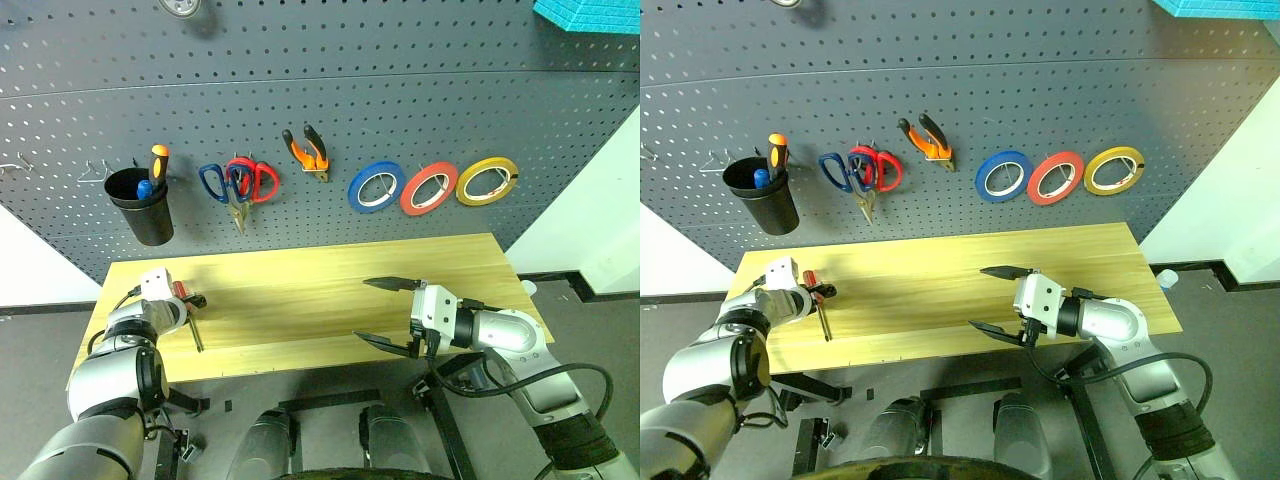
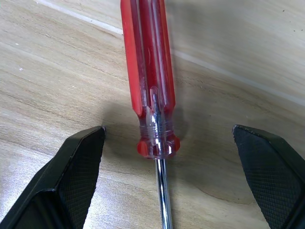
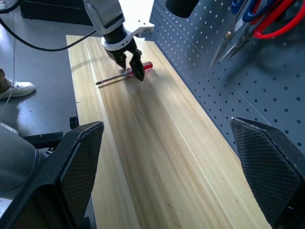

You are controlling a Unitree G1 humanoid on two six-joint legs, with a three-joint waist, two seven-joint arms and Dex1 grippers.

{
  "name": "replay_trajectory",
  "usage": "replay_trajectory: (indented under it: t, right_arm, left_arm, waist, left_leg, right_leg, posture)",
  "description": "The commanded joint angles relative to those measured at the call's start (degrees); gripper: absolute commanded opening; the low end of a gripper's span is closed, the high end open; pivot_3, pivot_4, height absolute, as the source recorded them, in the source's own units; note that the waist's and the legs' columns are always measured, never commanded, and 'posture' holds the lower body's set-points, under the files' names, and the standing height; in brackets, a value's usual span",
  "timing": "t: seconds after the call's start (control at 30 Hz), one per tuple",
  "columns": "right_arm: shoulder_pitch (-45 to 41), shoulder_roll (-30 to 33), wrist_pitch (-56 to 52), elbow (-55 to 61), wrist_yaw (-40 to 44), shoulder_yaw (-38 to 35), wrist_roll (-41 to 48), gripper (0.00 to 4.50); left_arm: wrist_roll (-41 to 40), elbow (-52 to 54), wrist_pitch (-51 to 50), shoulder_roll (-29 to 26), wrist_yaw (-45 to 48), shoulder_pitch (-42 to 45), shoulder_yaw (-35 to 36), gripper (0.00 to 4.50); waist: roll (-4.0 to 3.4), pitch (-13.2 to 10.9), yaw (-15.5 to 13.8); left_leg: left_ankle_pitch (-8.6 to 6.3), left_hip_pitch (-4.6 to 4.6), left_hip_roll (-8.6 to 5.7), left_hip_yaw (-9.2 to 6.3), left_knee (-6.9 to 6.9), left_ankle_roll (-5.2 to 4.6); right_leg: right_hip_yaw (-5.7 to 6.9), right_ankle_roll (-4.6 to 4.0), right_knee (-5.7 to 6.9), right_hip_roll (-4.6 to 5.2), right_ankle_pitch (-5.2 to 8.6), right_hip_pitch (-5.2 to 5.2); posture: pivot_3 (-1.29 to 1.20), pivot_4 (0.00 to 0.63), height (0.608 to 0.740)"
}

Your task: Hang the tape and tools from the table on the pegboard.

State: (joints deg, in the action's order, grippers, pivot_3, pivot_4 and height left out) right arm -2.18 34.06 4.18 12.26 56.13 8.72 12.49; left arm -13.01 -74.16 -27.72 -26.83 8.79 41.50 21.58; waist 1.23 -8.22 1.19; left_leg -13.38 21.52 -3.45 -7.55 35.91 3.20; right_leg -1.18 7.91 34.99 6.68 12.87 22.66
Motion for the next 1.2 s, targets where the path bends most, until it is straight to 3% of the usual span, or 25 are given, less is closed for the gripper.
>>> replay_trajectory:
  t: [0.03,0.3,0.33,0.4,0.7,0.73,1.0,1.2]
  right_arm:
    - [1.8,1.1,0.0,3.6,-0.1,-1.4,1.2,4.45]
    - [6.8,3.5,-2.2,8.5,-0.4,-3.1,2.6,4.45]
    - [6.9,3.6,-2.4,8.7,-0.6,-3.2,2.7,4.45]
    - [7.1,3.6,-2.7,9.0,-0.7,-3.5,2.8,4.45]
    - [5.3,2.9,-2.6,7.9,-1.6,-3.1,2.0,4.45]
    - [5.0,2.8,-2.5,7.8,-1.7,-3.0,2.0,4.45]
    - [-1.0,0.2,-4.0,6.9,-1.7,-4.9,8.0,4.45]
    - [-8.5,-2.2,-14.9,10.5,-2.2,-9.0,23.8,4.45]
  left_arm:
    - [0.3,-0.1,1.2,-0.6,-0.6,1.6,0.3,4.47]
    - [-0.4,-0.5,1.0,-0.7,-1.0,1.0,1.0,4.47]
    - [-0.5,-0.5,1.0,-0.7,-1.0,1.0,1.1,4.3]
    - [-0.7,-0.4,1.1,-0.6,-1.1,0.9,1.3,3.9]
    - [-0.6,0.4,1.0,-1.2,-1.1,1.5,2.2,0.83]
    - [-0.5,0.7,0.8,-1.4,-0.7,1.5,2.1,0.67]
    - [0.2,10.0,-1.5,-4.5,7.9,-4.5,-0.5,0.67]
    - [-6.8,41.9,-2.3,-5.1,18.1,-22.7,2.7,0.67]
  waist:
    - [0.12,-0.2,0.0]
    - [0.09,-1.5,0.2]
    - [0.05,-1.6,0.2]
    - [0.06,-1.8,0.4]
    - [0.11,-2.2,1.3]
    - [0.13,-2.2,1.3]
    - [0.25,-2.3,1.6]
    - [0.27,-2.2,1.4]
  left_leg:
    - [0.0,0.0,0.0,0.0,0.0,0.0]
    - [-0.05,0.01,0.01,-0.01,0.0,0.06]
    - [-0.05,0.01,0.02,-0.01,-0.01,0.06]
    - [-0.05,0.01,0.02,0.0,-0.01,0.06]
    - [-0.05,0.03,0.0,-0.01,-0.03,0.05]
    - [-0.06,0.02,0.0,-0.01,-0.03,0.06]
    - [-0.03,0.12,0.0,0.0,-0.15,0.02]
    - [-0.01,0.49,0.17,-0.02,-0.32,0.02]
  right_leg:
    - [0.0,0.0,0.0,0.0,0.0,0.0]
    - [-0.01,-0.11,-0.01,0.06,0.11,0.01]
    - [-0.01,-0.14,-0.01,0.06,0.13,0.01]
    - [0.0,-0.14,-0.01,0.07,0.13,0.01]
    - [0.0,0.0,-0.01,0.13,0.13,0.01]
    - [0.01,0.02,-0.01,0.13,0.12,0.01]
    - [0.0,0.09,-0.03,0.11,0.07,0.17]
    - [-0.05,-0.25,-0.03,0.08,-0.13,0.65]
  posture:
    - [-0.1,0.139,0.74]
    - [-0.12,0.182,0.74]
    - [-0.12,0.182,0.74]
    - [-0.13,0.188,0.74]
    - [-0.13,0.169,0.74]
    - [-0.13,0.169,0.74]
    - [-0.1,0.128,0.74]
    - [-0.06,0.103,0.74]
